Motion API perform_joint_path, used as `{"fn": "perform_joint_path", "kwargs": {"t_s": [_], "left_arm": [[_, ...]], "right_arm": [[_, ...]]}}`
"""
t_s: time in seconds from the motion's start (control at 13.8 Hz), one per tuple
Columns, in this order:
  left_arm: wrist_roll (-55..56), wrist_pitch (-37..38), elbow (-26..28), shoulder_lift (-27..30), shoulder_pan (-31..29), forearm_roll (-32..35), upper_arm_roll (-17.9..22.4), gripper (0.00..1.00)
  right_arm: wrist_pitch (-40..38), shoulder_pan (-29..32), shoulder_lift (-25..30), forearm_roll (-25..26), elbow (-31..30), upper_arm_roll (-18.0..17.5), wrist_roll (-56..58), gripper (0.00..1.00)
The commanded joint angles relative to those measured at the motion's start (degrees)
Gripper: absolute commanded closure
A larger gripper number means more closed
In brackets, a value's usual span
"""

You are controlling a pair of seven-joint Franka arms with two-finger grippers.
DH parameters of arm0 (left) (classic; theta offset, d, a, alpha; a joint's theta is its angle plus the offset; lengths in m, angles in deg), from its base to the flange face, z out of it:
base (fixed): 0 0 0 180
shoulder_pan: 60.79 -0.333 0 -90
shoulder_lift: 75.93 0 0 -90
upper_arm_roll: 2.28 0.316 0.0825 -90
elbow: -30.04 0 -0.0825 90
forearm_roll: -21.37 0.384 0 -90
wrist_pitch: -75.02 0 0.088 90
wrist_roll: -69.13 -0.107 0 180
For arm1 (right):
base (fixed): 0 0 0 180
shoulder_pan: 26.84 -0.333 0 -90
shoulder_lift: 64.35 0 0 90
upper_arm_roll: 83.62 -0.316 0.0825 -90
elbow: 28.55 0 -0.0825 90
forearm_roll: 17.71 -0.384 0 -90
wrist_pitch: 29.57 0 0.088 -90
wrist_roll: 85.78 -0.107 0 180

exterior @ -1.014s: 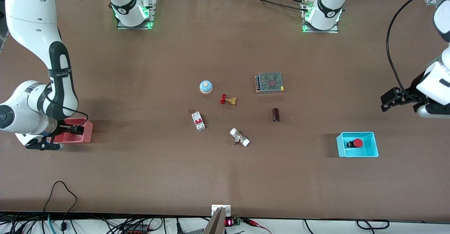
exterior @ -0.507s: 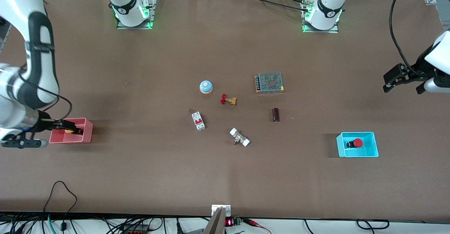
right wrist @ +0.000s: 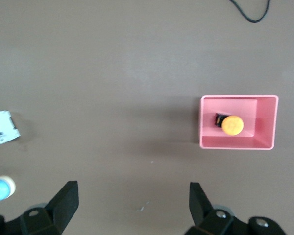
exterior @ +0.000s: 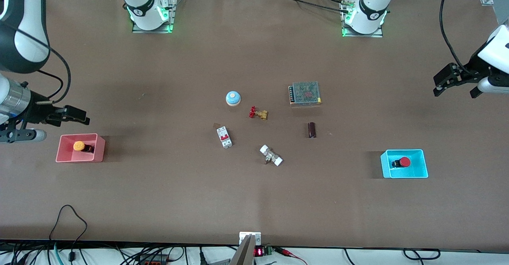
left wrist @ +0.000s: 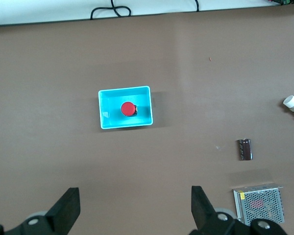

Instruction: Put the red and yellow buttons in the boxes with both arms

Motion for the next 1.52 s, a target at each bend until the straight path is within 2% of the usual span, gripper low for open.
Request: {"fn": "perform_joint_path", "kwargs": {"t_s": [0.0, 0.14, 0.51, 0.65, 0.87, 1.16, 1.45], "left_arm": [[-1.6, 4.3, -3.6, 0.1, -0.7, -1.4, -0.3, 0.0], [-1.7, 6.1, -5.1, 0.0, -0.7, -1.4, -0.4, 0.0], [-1.7, 6.2, -4.7, 0.2, -0.7, -1.8, -0.3, 0.0], [-1.7, 6.2, -4.6, 0.3, -0.7, -1.8, -0.3, 0.0], [-1.7, 6.2, -4.6, 0.2, -0.7, -1.8, -0.3, 0.0], [-1.6, 6.0, -4.9, 0.1, -0.6, -1.8, -0.3, 0.0], [-1.7, 5.8, -5.0, 0.1, 0.3, -1.8, 0.3, 0.0]], "right_arm": [[-3.6, -0.2, 4.7, 1.9, -1.7, 0.0, -0.7, 0.0], [-5.1, 0.0, 6.4, 2.8, -1.7, 0.3, -0.7, 0.0], [-6.4, 0.5, 7.5, 3.5, -1.5, 0.7, -0.7, 0.0], [-9.4, 3.4, 8.2, 5.8, 0.9, -1.6, -1.8, 0.0], [-10.8, 13.7, 8.2, 12.4, 3.9, -15.1, -2.8, 0.0], [-14.1, 14.1, 9.0, 13.8, 3.1, -16.0, -11.0, 0.0], [-14.0, 14.4, 12.0, 13.7, -0.1, -15.8, -8.0, 0.0]]}}
